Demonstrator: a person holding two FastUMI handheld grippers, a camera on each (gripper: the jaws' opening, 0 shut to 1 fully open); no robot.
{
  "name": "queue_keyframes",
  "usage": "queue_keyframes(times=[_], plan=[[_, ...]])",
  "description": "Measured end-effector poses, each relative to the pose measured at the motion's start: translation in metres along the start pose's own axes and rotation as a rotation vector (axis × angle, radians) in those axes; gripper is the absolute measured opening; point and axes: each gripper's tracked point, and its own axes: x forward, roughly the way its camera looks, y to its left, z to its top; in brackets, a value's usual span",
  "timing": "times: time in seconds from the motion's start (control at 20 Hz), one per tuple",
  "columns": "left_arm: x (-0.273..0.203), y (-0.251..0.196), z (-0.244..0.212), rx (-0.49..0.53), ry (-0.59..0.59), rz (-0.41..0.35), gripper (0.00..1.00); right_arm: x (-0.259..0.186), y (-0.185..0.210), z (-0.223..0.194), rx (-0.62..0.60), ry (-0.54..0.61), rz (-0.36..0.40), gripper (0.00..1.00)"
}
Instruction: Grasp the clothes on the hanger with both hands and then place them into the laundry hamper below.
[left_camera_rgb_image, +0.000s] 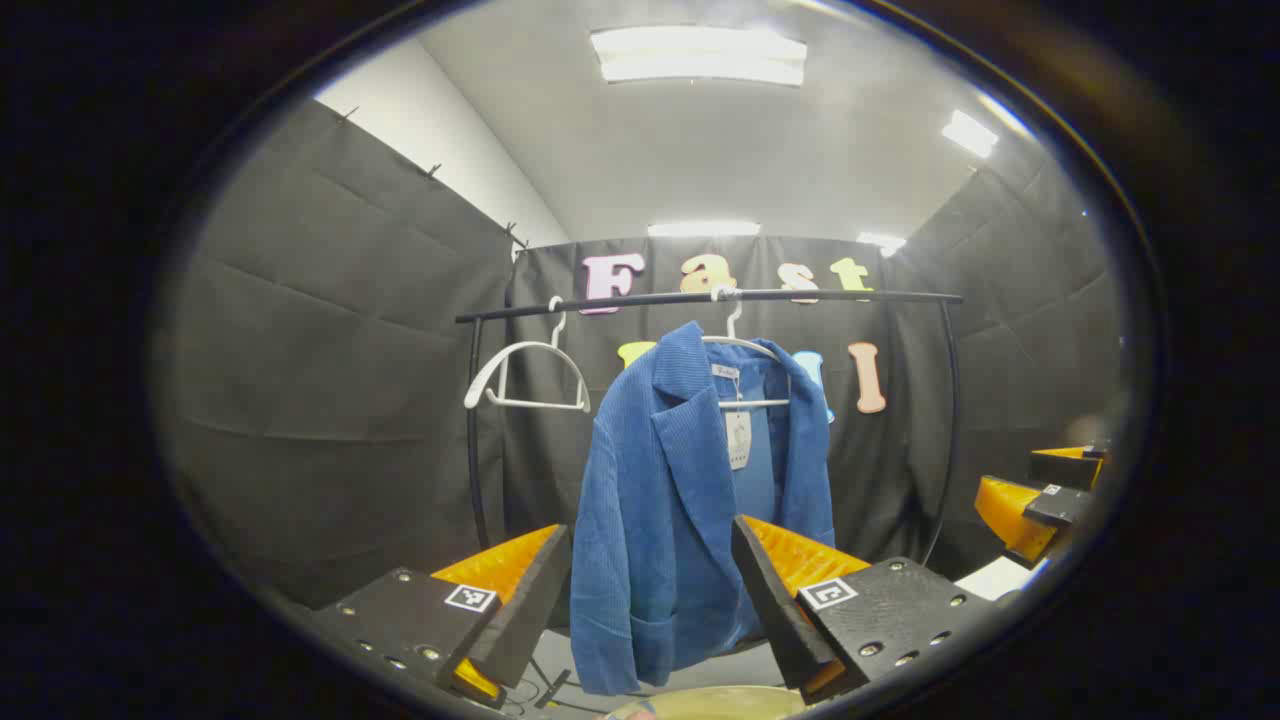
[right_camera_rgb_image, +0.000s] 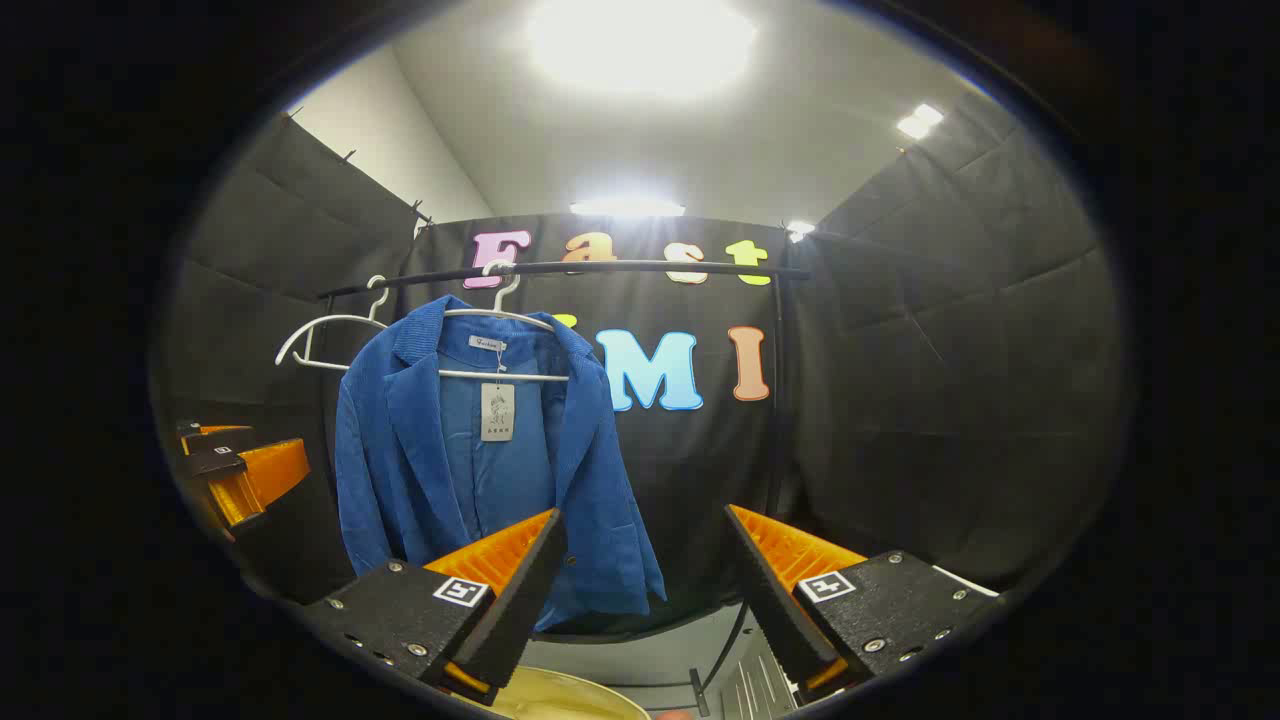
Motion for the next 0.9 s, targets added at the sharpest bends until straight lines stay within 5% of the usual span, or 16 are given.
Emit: queue_keyframes(times=[0.2, 0.75, 0.8, 0.9], plan=[[0.0000, -0.0009, 0.0004, 0.013, -0.002, -0.005, 0.87, 0.0016, 0.0028, -0.0034, 0.002, 0.009, 0.001, 0.96], [-0.0004, 0.0024, 0.0032, 0.029, -0.010, -0.002, 0.87, 0.0014, 0.0012, -0.0029, 0.010, 0.005, -0.010, 0.96], [-0.0010, 0.0023, 0.0034, 0.030, -0.014, -0.004, 0.99, 0.0011, 0.0019, -0.0027, 0.010, 0.004, -0.009, 0.96], [-0.0009, -0.0007, 0.0060, 0.033, -0.017, -0.008, 0.99, 0.0011, 0.0033, -0.0010, 0.011, 0.002, -0.004, 0.96]])
